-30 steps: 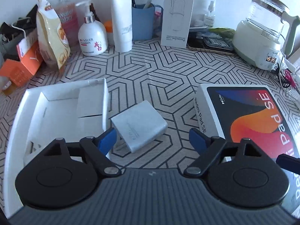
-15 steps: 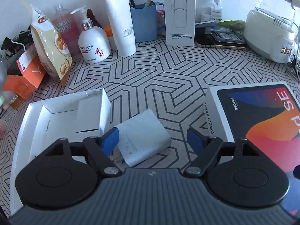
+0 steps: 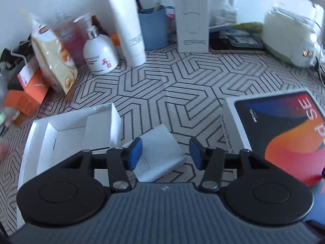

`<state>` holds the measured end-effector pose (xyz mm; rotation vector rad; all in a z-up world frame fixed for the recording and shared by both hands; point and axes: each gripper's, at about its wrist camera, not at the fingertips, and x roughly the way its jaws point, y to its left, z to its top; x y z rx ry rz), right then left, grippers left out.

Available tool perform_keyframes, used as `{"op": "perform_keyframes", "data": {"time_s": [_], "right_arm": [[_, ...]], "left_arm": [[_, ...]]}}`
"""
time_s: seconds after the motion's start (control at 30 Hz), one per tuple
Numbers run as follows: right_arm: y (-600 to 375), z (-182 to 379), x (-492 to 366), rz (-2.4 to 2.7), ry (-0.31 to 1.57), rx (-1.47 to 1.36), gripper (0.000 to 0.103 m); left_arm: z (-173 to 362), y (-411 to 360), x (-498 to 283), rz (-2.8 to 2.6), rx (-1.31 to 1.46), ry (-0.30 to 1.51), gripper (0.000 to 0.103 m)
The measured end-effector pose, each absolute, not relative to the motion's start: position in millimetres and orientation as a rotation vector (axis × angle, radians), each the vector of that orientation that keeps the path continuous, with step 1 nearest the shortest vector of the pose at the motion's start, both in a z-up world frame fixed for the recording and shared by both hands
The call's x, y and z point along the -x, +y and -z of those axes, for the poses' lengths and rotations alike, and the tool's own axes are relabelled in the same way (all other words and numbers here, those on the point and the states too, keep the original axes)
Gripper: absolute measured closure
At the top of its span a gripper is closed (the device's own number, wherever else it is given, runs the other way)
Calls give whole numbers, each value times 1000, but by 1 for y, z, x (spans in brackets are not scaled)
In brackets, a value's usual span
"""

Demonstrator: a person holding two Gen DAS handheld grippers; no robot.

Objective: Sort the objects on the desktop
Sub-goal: 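Move the left tool to the white charger on the table and grasp it, then lift the charger with the left tool and lower it into the tray box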

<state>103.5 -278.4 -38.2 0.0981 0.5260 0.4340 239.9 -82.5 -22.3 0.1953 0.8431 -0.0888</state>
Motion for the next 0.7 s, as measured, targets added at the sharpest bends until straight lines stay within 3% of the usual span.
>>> {"op": "perform_keyframes", "data": {"time_s": [0.07,0.33,0.4,0.47,0.7], "right_arm": [[-278,38,-103,-438,526,-99,26],[-277,39,-102,-473,521,-85,24],[-279,39,-102,-483,518,-93,24],[-282,40,-101,-482,516,-106,24],[-289,39,-97,-450,515,-116,24]], "left_arm": [[22,-79,-241,71,-173,852,34],[36,-82,-247,41,-144,887,24],[39,-85,-248,39,-166,877,24],[39,-86,-245,52,-187,862,41],[31,-81,-223,153,-201,865,41]]}}
